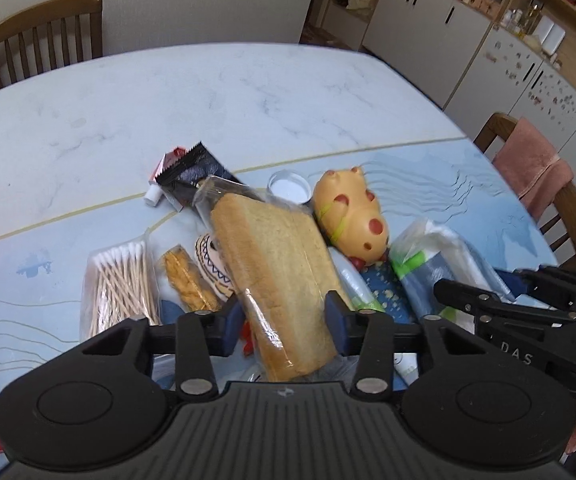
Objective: Organize objects
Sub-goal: 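Reach the left tool to the bagged bread while the right tool reaches the plastic bag, then close the left tool on the bread while the right tool grips the plastic bag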
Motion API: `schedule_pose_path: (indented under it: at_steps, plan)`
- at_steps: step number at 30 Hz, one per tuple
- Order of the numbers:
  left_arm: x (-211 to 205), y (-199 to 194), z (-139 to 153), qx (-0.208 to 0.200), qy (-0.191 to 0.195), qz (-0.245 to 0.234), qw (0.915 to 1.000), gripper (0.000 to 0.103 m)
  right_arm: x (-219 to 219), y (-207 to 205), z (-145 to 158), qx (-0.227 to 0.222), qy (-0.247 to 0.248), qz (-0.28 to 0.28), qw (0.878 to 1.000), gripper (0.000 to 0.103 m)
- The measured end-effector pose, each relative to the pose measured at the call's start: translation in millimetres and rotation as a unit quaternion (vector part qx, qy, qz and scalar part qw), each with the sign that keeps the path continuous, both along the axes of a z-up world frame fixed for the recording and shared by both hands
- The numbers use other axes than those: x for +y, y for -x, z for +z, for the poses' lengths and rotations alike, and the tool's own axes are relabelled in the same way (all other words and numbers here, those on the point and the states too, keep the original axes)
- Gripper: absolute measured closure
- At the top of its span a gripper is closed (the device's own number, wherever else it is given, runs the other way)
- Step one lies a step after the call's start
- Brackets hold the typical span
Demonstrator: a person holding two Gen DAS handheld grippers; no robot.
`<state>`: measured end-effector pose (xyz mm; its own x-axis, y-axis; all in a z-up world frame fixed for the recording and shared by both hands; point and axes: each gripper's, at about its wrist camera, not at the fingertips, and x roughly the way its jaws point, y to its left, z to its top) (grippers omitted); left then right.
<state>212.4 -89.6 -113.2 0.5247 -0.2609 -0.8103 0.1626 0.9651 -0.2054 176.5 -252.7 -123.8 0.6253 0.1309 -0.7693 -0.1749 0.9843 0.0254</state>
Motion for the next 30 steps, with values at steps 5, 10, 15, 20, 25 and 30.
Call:
schedule_pose_path:
  at_steps: [5,10,15,20,25,30]
  plan:
    - [-0.1,7.5,6.9,-0.012,0.005,-0.006,0.9999,0.071,-1.3,6.0,6.7,-0.006,-0.002,-0.003,1.000,0.083]
    - [2.1,20.6,18.4,-0.033,0.013,-0.010,0.9993,0.078,-6.3,14.9,19.3,-0.007,-0.021,-0.010,1.000,0.087]
    - [8.3,35.2,28.5,-0.047,0.018,-0.004,0.9987,0.079,-6.5,25.5,35.7,-0.016,-0.040,-0.012,0.999,0.089]
    - [22.3,51.2,45.0,-0.068,0.025,-0.004,0.9974,0.082,1.1,32.6,54.2,-0.018,-0.064,-0.006,0.998,0.089]
    - [46.3,67.1,63.6,-0.079,0.044,0.015,0.9958,0.082,18.8,36.0,74.9,-0.033,-0.077,0.008,0.996,0.089]
    - [77.0,85.4,87.3,-0.104,0.046,0.037,0.9929,0.082,43.4,35.8,96.3,-0.039,-0.097,0.033,0.994,0.089]
